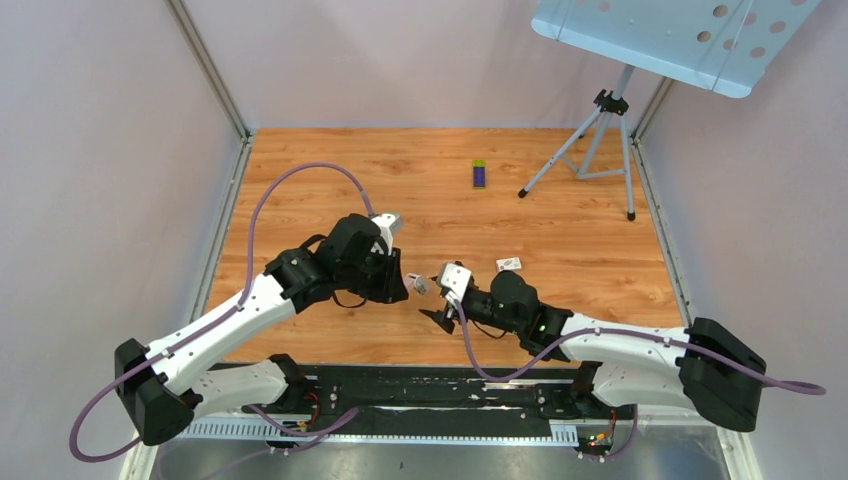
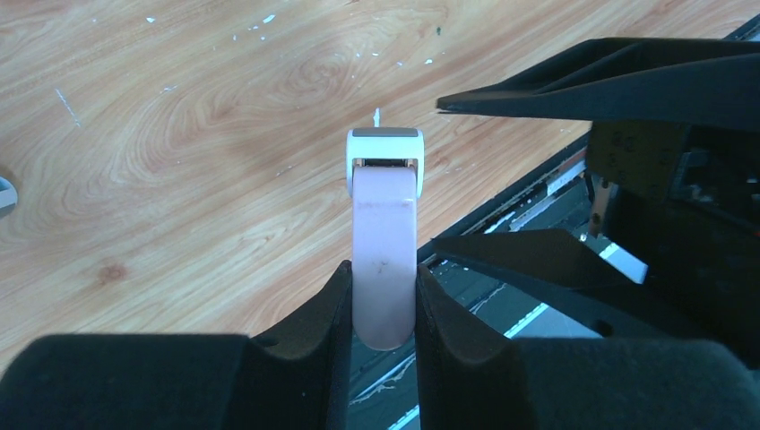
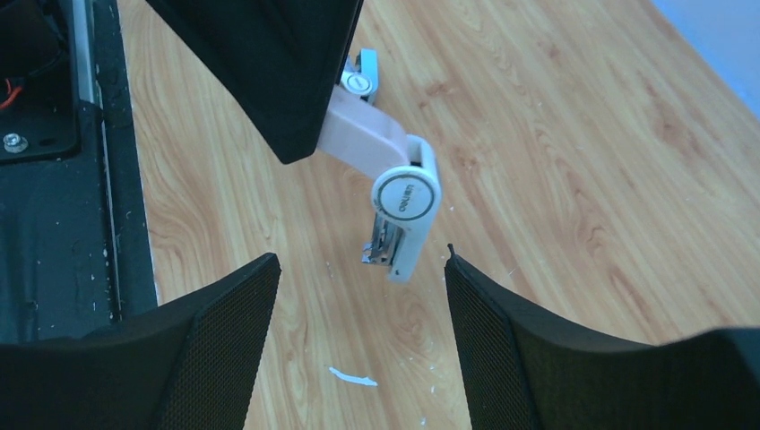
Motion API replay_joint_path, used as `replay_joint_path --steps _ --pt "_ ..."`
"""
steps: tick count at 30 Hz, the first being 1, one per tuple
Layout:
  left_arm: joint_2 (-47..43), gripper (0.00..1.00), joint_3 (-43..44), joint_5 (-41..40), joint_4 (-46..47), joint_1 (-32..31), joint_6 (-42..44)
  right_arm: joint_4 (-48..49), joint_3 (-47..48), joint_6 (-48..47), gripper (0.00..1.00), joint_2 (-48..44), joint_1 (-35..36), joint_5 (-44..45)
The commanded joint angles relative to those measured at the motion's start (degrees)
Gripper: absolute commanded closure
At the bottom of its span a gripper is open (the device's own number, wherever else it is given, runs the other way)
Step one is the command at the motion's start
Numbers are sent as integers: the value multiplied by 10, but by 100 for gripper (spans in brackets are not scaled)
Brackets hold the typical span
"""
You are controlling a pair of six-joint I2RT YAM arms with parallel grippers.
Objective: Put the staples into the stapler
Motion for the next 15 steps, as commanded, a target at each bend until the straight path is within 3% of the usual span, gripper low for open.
replay_joint_path --steps 1,10,15 --pt "2 100 21 23 11 5 4 27 10 19 27 30 16 21" --pt "0 100 21 38 -4 6 13 96 14 -15 28 71 17 60" --pt "0 100 20 48 -6 7 15 114 14 -26 49 86 17 58"
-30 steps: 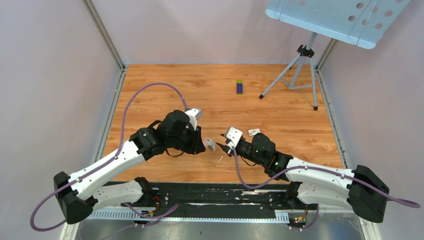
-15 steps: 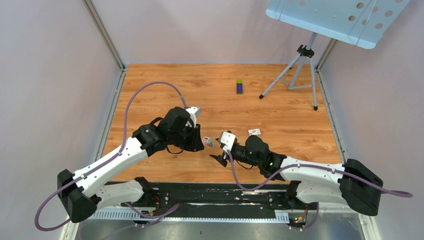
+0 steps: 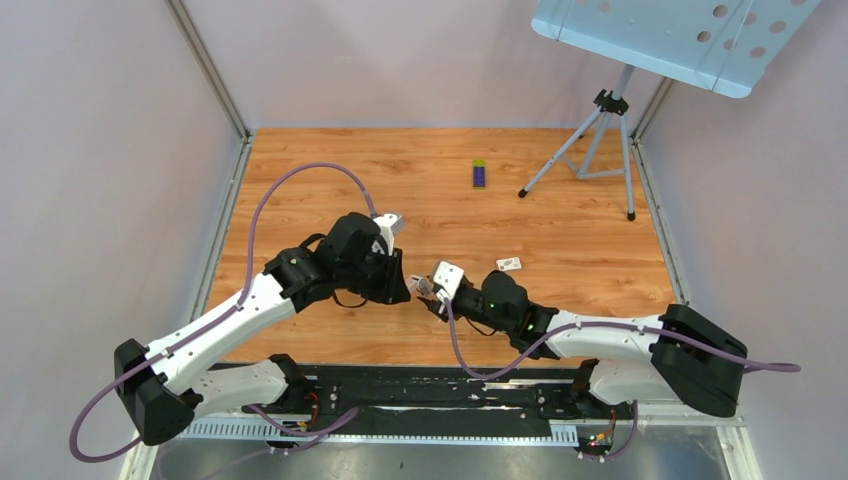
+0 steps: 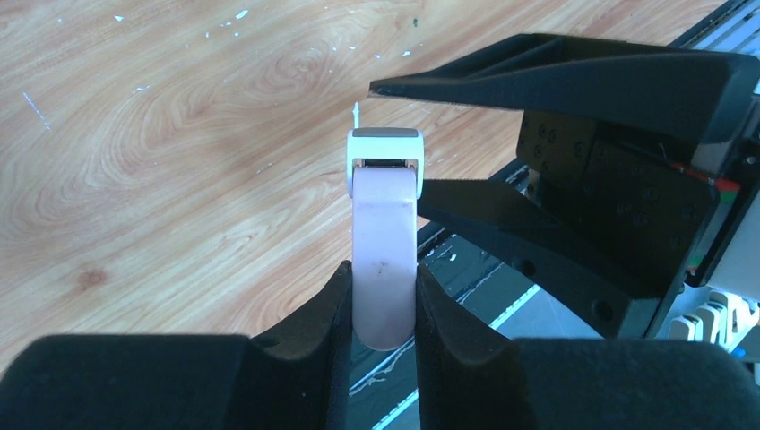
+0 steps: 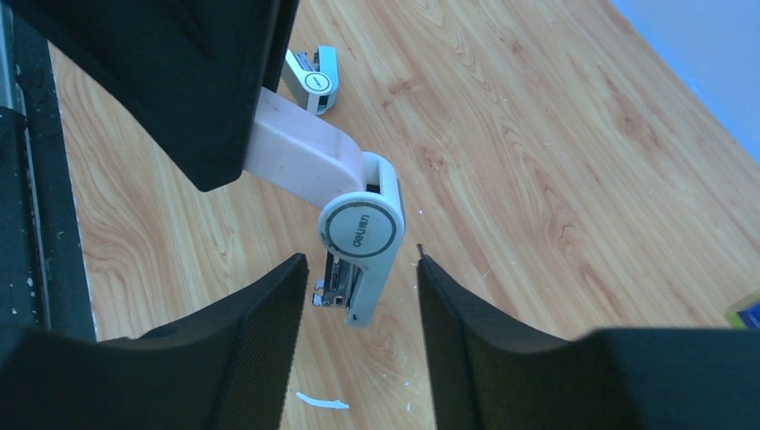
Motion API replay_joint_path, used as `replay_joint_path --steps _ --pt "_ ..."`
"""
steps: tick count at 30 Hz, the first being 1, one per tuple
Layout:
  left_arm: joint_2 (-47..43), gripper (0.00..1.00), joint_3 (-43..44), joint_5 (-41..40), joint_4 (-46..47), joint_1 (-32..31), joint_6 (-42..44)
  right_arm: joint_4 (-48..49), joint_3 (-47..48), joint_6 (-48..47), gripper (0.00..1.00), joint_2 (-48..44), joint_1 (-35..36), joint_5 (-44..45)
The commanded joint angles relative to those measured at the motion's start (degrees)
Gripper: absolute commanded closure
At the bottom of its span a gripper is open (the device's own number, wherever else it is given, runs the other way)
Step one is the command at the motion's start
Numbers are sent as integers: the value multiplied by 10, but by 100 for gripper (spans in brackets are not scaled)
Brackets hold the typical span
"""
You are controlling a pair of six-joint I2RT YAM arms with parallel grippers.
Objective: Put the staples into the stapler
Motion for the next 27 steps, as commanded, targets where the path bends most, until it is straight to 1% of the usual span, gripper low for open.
replay_joint_path --steps 1,6,7,8,11,12,13,16,18,20,22,27 --pt "-2 100 15 21 -7 8 12 40 12 -12 53 10 10 6" --pt "-5 100 21 35 -10 31 14 56 -1 16 70 10 10 0" --pt "-3 98 23 40 -11 38 16 52 0 33 73 8 10 -3" --pt "-1 93 28 41 -12 44 18 48 2 49 76 6 9 -5" --pt "3 65 44 36 -10 64 23 44 8 124 80 1 10 1" --pt "4 54 51 31 -9 71 25 38 12 153 80 0 9 -2" --pt "5 46 60 23 -6 73 26 26 20 180 81 2 10 -4" --pt "6 26 81 -9 6 74 35 -46 53 268 82 5 10 34" --pt "-4 17 79 -27 26 74 36 -119 76 333 82 2 9 96" --pt "-22 11 65 -51 53 73 25 -182 96 400 80 2 7 138" --pt "-43 9 34 -57 97 74 12 -215 111 435 80 2 6 144" --pt "-88 8 -41 -54 209 72 -25 -229 125 525 80 -13 6 148"
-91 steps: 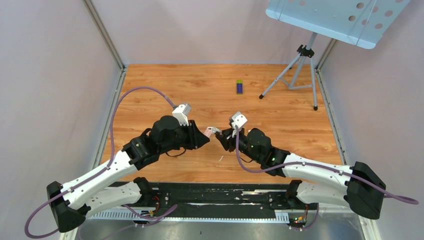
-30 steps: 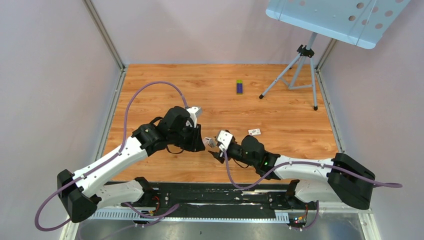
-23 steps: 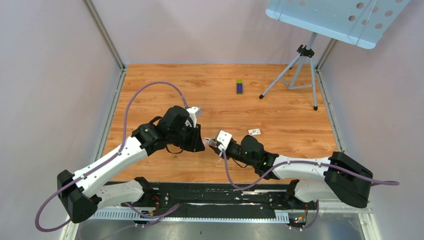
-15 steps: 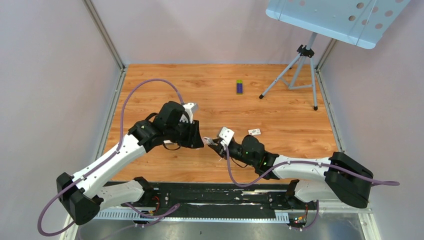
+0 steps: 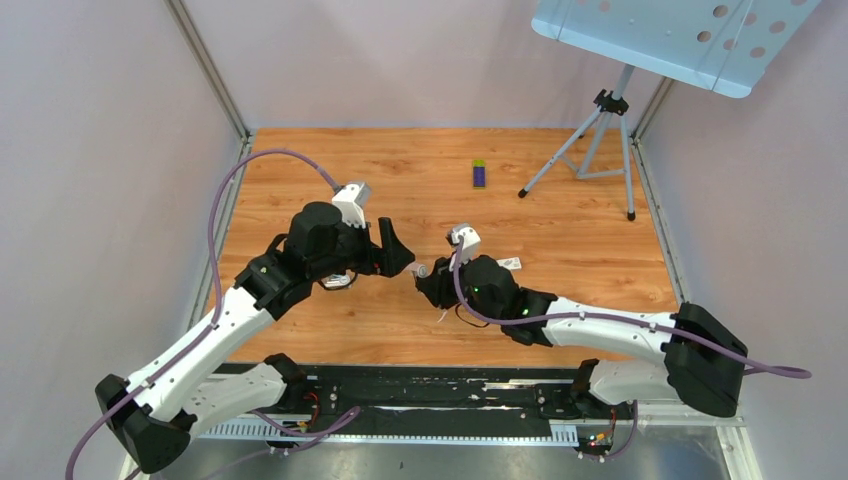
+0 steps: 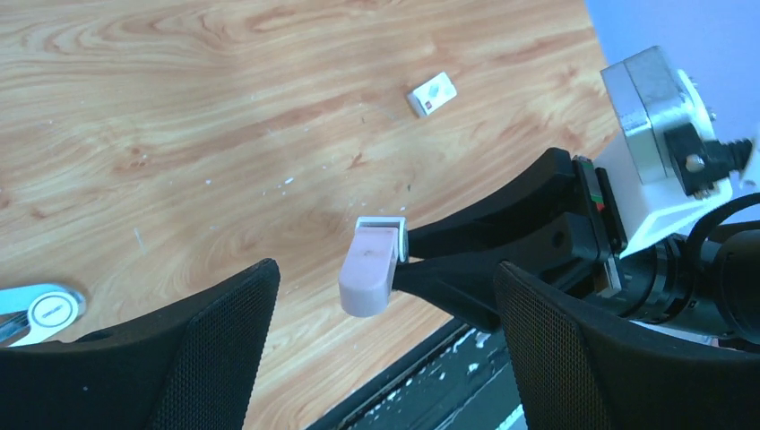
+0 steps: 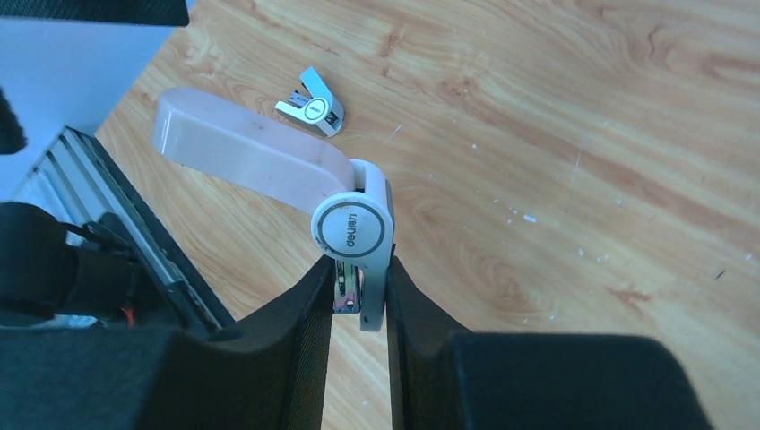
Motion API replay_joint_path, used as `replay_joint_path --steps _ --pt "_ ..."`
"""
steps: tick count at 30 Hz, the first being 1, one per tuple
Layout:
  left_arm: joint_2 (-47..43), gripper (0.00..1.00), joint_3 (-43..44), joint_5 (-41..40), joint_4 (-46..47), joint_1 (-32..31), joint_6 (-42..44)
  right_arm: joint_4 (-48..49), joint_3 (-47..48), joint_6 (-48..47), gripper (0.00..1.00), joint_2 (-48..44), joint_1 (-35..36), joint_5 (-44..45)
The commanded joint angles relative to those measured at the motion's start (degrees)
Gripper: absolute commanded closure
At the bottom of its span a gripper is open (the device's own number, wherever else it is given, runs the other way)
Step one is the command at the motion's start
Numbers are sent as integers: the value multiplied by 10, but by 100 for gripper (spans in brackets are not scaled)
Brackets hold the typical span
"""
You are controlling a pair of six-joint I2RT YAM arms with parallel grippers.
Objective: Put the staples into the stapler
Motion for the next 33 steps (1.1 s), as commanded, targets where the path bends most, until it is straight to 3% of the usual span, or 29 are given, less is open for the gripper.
replay_joint_path --steps 1,5,15,17,25,29,33 --pt "-33 8 -54 -21 118 0 -35 -43 18 131 80 -23 5 35" --pt "-29 11 -68 -41 137 -4 -40 -34 17 161 81 -40 5 47" --pt "15 21 -94 -4 211 -19 -70 -25 7 167 80 -46 5 74" --pt "25 28 -93 -1 214 -22 -69 -23 3 169 80 -47 6 76" --pt "38 76 -89 -41 213 -24 -64 -27 -3 167 78 -47 5 80" --pt "59 90 -78 -71 210 -24 -47 -42 -12 159 59 -55 5 84" --pt "106 92 -33 -151 178 -24 -3 -65 -36 133 25 -89 5 96"
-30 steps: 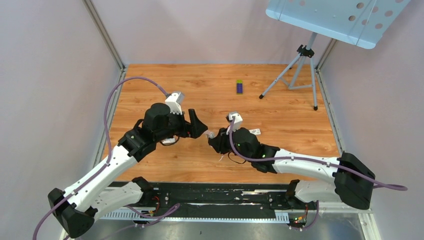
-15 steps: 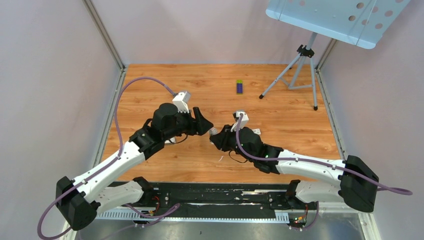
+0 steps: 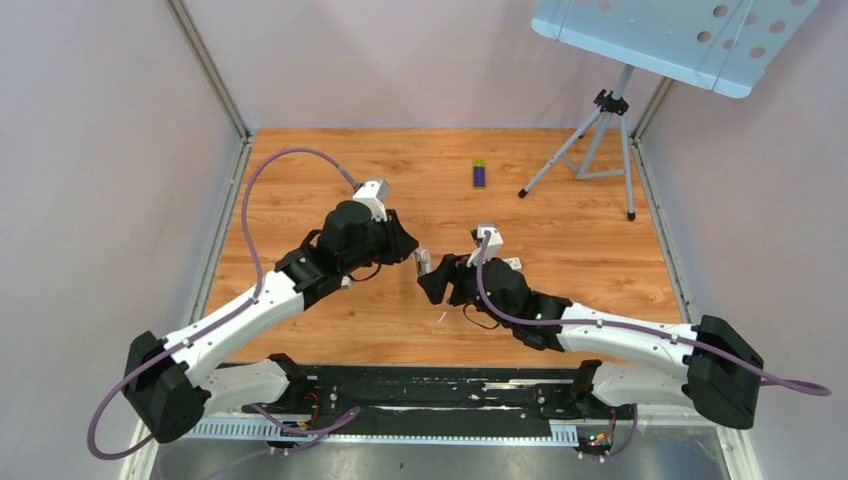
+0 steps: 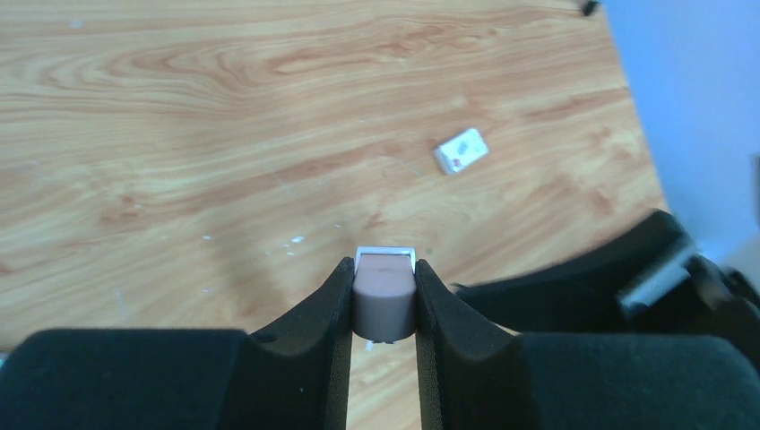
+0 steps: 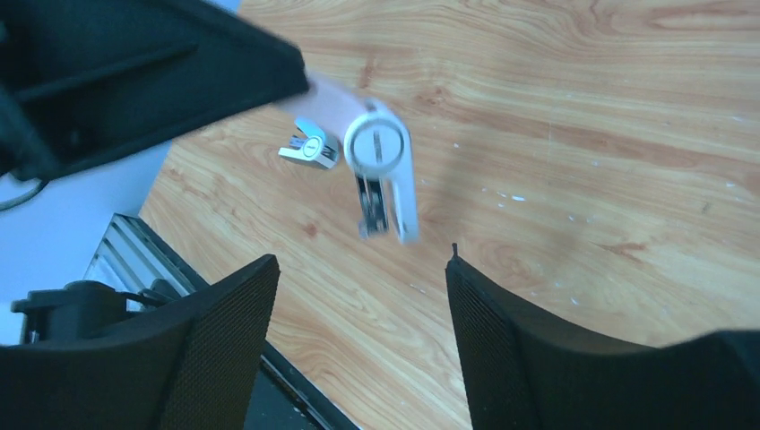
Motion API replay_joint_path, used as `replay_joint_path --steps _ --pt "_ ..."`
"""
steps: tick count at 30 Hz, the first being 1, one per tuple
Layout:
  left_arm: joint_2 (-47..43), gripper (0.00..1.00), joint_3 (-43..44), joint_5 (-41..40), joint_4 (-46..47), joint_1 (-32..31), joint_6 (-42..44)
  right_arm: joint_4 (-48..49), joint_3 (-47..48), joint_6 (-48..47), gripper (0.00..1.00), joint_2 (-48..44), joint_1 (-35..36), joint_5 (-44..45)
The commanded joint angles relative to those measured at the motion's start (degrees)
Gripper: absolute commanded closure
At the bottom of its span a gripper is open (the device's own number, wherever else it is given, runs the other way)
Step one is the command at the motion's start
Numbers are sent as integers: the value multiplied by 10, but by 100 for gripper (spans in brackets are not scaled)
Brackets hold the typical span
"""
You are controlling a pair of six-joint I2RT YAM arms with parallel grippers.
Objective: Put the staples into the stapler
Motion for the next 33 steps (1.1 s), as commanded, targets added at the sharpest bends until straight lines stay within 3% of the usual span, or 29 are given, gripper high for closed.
replay_joint_path --steps 1,3,4,11,18,33 --pt "56 91 62 -117 -27 -1 58 -32 -37 -26 17 -50 5 29" --pt "93 90 91 -172 -45 -1 77 -44 -56 -35 2 -79 5 49" --pt "112 89 106 -196 -50 1 84 -55 -63 -40 0 -93 4 59" --pt "294 86 254 -245 -119 33 115 -219 -49 -63 0 -170 3 121" --pt "425 84 392 -233 -222 50 136 -270 -50 -90 0 -223 1 140" --pt "524 81 441 -157 -260 99 137 -273 -50 -101 0 -213 -5 138"
